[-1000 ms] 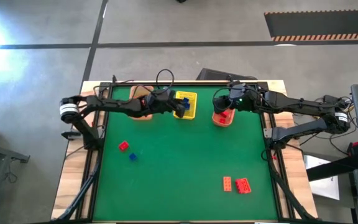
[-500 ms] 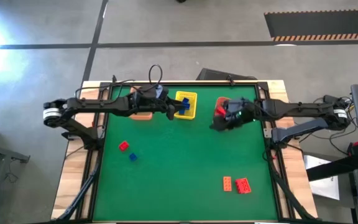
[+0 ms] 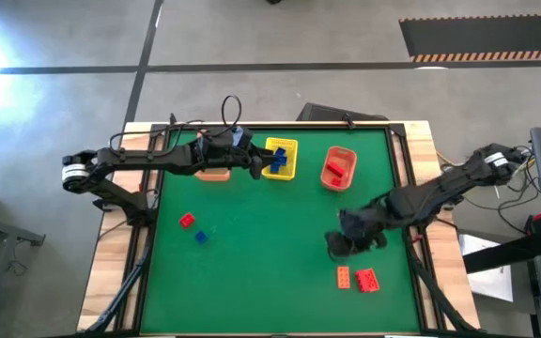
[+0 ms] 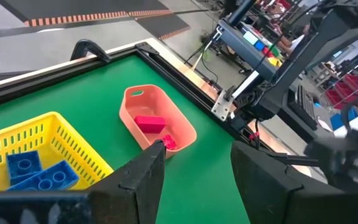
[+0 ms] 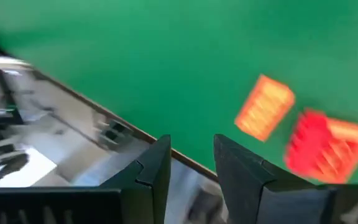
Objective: Sort & place blocks by color
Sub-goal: Put the red game piece into the orange bin
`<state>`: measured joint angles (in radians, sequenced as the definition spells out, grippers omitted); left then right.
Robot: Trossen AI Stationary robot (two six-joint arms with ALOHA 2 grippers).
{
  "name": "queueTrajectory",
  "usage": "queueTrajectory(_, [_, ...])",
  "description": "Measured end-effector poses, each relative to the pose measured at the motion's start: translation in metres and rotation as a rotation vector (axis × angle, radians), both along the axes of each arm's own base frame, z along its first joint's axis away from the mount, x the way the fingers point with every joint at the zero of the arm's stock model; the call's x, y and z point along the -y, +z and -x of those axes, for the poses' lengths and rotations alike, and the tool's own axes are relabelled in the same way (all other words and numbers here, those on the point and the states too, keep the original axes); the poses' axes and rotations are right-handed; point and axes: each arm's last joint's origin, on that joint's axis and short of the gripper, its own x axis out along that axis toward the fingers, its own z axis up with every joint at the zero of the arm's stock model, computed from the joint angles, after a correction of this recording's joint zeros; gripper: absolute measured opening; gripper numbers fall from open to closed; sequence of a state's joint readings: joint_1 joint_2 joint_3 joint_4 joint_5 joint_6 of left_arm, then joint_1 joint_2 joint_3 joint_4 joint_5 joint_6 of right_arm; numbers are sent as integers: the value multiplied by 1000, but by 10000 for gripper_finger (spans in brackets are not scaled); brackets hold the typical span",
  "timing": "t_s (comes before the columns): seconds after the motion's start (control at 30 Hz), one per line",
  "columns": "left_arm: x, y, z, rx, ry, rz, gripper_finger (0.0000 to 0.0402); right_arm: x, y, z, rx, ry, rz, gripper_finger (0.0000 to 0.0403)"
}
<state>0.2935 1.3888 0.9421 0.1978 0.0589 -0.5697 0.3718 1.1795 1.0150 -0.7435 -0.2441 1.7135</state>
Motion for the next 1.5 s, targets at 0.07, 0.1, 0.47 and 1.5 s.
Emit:
queueTrajectory(0.07, [0,0,0,0,0,0,167,-13,-8,2,-103,25,-31,104])
queueTrajectory(0.1, [0,0,0,0,0,0,167,-20,-12,2,-154,39,-44,103])
queueTrajectory(0.47, [0,-1,0,-9,-5,-4,167,-62,-55,3,-398,165,-16,138])
queueTrajectory(1.5, [1,-3,1,-31,-18,7,167,-72,-113,-8,-567,204,135,82])
